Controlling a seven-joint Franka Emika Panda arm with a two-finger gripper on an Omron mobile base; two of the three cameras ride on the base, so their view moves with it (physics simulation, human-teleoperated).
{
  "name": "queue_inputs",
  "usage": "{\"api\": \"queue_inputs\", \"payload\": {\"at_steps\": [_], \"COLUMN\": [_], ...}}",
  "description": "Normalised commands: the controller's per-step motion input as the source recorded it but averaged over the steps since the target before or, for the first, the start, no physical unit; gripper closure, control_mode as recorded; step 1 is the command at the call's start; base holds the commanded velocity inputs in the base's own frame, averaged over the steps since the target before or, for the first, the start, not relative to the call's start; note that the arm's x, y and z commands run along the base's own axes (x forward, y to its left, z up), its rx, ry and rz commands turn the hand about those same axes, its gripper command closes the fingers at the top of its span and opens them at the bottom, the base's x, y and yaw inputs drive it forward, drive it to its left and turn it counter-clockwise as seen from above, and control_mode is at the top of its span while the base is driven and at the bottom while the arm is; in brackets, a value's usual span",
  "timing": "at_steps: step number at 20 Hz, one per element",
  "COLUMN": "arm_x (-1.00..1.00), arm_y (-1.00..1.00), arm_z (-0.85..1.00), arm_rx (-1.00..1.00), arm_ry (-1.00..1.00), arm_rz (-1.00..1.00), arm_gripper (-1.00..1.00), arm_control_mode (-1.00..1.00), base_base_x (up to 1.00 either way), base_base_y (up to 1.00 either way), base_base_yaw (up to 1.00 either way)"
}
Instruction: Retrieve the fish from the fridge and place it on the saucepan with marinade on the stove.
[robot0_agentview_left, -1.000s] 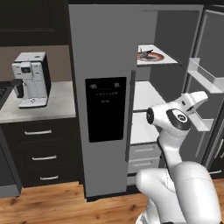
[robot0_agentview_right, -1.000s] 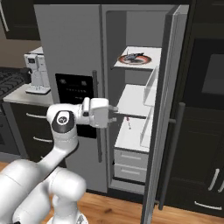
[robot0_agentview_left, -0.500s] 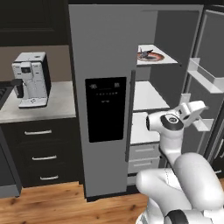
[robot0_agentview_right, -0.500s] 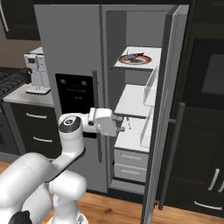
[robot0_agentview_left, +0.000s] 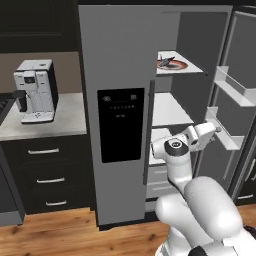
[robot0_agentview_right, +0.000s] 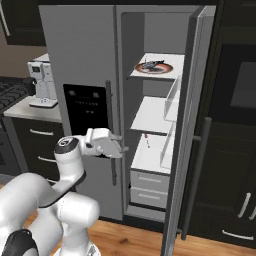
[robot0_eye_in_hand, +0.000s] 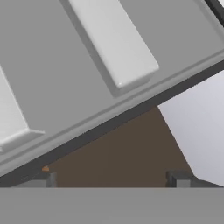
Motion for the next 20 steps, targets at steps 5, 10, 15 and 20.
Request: {"api": "queue_inputs", "payload": {"at_steps": [5, 10, 15, 20], "arm_x": [-0.15, -0.10, -0.24, -0.33], "arm_y": [0.00, -0.10, -0.03, 0.00], "arm_z": [0.01, 0.18, 0.18, 0.16], "arm_rx": [-0.03, 0.00, 0.00, 0.00], "arm_ry": [0.00, -0.01, -0.32, -0.55], "arm_rz": [-0.11, -0.13, -0.11, -0.01], "arm_gripper": [-1.00, -1.00, -1.00, -1.00], "arm_control_mode": [-1.00, -1.00, -1.00, -1.00], "base_base_x": [0.00, 0.00, 0.00, 0.00], "base_base_y": [0.00, 0.00, 0.00, 0.00], "base_base_yaw": [0.00, 0.00, 0.00, 0.00]}}
